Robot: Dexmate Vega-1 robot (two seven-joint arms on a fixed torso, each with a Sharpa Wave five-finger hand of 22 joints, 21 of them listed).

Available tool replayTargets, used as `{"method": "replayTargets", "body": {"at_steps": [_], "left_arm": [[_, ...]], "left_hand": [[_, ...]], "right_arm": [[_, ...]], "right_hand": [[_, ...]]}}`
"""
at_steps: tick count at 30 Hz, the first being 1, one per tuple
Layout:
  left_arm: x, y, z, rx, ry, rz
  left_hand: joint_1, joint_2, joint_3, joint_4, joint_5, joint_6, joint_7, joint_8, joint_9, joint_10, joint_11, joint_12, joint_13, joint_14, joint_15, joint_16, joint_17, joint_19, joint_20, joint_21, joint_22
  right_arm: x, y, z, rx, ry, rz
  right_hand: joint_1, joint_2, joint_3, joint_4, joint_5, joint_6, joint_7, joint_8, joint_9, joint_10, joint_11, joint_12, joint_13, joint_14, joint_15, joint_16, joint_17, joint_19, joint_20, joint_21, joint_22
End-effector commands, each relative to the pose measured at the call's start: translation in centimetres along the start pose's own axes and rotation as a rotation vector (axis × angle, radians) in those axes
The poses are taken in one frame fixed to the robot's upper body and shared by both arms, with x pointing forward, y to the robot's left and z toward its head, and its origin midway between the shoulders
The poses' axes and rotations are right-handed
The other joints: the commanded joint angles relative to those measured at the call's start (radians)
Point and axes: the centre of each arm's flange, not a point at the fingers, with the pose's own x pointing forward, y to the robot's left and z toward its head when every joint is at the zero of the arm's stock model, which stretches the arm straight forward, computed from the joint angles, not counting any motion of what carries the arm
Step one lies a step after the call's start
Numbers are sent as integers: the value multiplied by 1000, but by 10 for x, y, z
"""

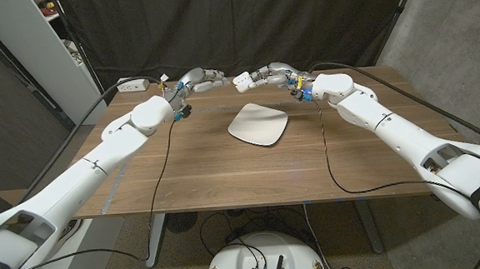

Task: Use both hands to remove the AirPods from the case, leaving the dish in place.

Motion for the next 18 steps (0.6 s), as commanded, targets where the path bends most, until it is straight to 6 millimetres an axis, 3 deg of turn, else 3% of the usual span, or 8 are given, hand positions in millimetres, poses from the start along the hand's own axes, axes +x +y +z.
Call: {"method": "replayTargets", "body": {"at_steps": [1,2,7,13,15,18], "left_arm": [[0,-7,11,33,-97,80],[2,-8,11,30,-107,69],[8,-8,11,-5,-135,22],[13,-9,7,-42,-135,-13],[13,-10,6,-42,-130,-17],[14,-11,5,-38,-123,-22]], "left_hand": [[25,-9,3,-21,-6,-13,-54,2,4,-5,-18,7,9,-1,-13,1,-1,2,-9,3,3],[27,-18,-1,-26,-7,-8,-65,3,2,-8,-32,6,11,-5,-16,0,0,1,-9,3,2],[26,-62,-28,-36,2,30,-104,11,-7,-20,-52,5,18,-21,-19,-3,3,-7,-13,-1,2],[25,-84,-47,-38,18,75,-129,21,-17,-28,-63,3,23,-30,-14,-3,7,-14,-15,-3,1],[20,-91,-56,-35,26,85,-133,20,-22,-24,-78,6,25,-32,-16,-1,9,-15,-14,-4,2],[18,-92,-60,-33,31,98,-130,22,-25,-26,-79,6,26,-32,-17,1,10,-17,-15,-4,2]], "right_arm": [[-1,8,10,-29,34,-37],[-1,8,11,-31,35,-40],[-1,10,14,-41,38,-53],[-1,10,17,-46,33,-65],[-1,10,17,-42,29,-67],[-1,10,17,-36,25,-74]], "right_hand": [[17,0,6,-5,4,74,-42,48,223,10,-1,0,3,12,-81,4,1,4,6,-3,2],[18,0,6,-6,4,75,-43,48,223,10,0,-1,3,14,-80,3,1,4,6,-3,2],[17,-1,8,-6,3,78,-42,47,222,10,2,-2,3,15,-79,1,0,6,9,-2,2],[14,-2,8,-4,3,72,-41,43,221,11,2,-4,3,17,-77,-2,0,7,10,-1,2],[7,-1,7,1,2,69,-40,41,221,10,2,-5,2,16,-77,-3,1,7,9,-1,2],[6,-1,6,1,1,68,-41,39,219,10,2,-7,2,16,-76,-3,1,7,8,-1,2]]}}
